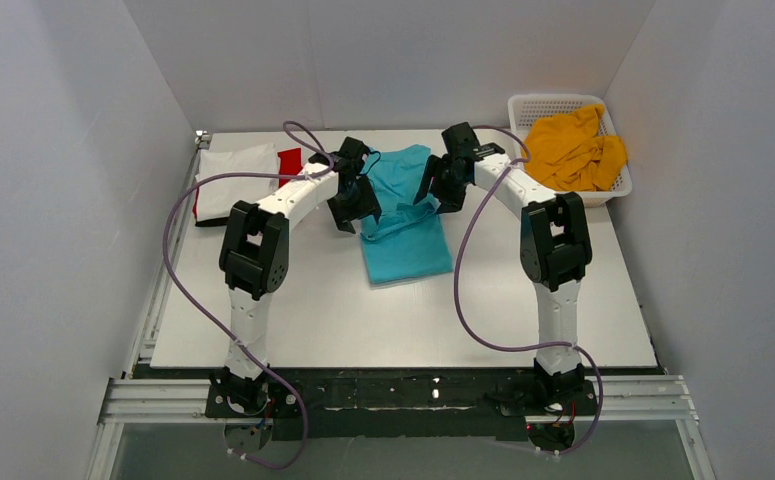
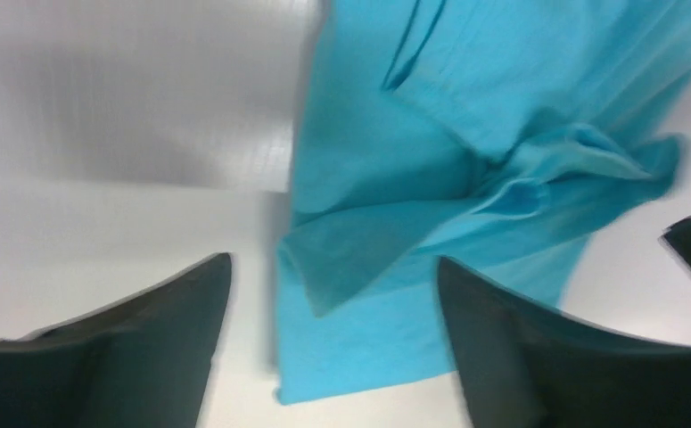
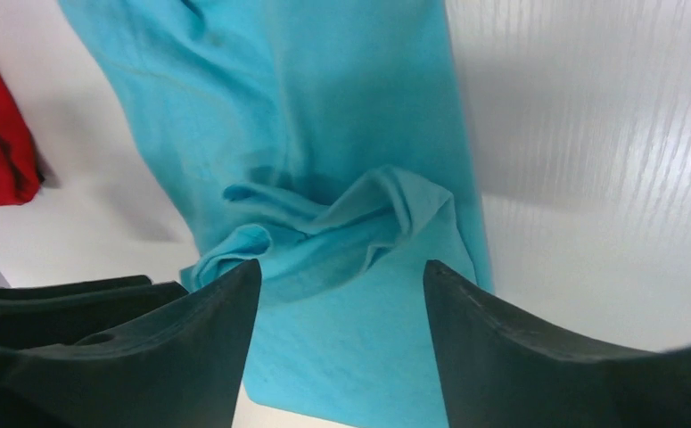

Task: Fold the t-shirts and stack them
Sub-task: Fold the folded rectangular tshirt in 1/3 of the way

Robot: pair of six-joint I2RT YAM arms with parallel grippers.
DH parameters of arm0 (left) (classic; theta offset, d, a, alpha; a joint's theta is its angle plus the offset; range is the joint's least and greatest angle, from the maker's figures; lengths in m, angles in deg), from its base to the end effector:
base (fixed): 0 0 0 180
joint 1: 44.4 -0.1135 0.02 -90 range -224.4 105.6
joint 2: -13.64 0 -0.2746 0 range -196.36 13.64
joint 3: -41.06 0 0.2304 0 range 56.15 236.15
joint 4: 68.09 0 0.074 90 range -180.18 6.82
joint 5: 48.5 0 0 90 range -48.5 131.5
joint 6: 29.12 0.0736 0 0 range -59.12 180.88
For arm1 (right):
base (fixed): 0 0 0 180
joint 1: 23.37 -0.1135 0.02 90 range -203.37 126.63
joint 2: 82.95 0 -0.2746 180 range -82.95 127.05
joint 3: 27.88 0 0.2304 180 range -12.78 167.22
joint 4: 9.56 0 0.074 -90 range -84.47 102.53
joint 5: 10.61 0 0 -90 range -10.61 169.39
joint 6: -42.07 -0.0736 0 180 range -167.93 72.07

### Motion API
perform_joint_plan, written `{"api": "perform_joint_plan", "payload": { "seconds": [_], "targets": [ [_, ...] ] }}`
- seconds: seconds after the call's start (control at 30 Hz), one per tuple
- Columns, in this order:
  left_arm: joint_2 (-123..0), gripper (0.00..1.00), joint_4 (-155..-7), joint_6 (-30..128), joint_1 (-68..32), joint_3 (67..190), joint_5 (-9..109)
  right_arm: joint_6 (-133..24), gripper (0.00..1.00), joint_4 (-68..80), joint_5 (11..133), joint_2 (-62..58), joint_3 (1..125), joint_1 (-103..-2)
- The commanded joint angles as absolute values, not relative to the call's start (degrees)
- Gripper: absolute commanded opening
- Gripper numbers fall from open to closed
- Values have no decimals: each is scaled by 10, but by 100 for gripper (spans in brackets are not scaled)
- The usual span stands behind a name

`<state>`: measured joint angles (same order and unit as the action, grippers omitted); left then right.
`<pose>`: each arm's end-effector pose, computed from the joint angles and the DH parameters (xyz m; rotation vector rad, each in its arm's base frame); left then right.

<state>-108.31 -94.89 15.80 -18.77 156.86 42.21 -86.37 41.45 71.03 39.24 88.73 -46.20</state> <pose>0.4669 -0.2250 0.2415 -0.3704 2.2060 -0.7148 0.4350 0.1947 0.2009 0.3028 2.6378 0.5729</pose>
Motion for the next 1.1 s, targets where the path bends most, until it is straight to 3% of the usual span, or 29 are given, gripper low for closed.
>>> {"api": "perform_joint_plan", "payload": {
  "seconds": [0.0,0.13,0.2,0.33,0.47,0.73,1.07],
  "targets": [
    [-1048,98,-1046,188,-199,1615,396,-830,79,456,715,378,960,-458],
    [-977,98,-1041,196,-201,1549,387,-815,82,460,742,318,895,-458],
    [-942,98,-1025,191,-198,1483,436,-813,82,435,740,273,818,-458],
    [-857,98,-951,155,-192,1329,506,-829,84,313,651,179,664,-461],
    [-782,98,-891,139,-180,1215,519,-826,85,255,583,155,611,-469],
    [-658,98,-928,147,-172,1109,481,-832,87,234,551,265,696,-536],
    [-540,98,-992,148,-173,1030,429,-841,88,266,595,442,927,-547]
  ]
}}
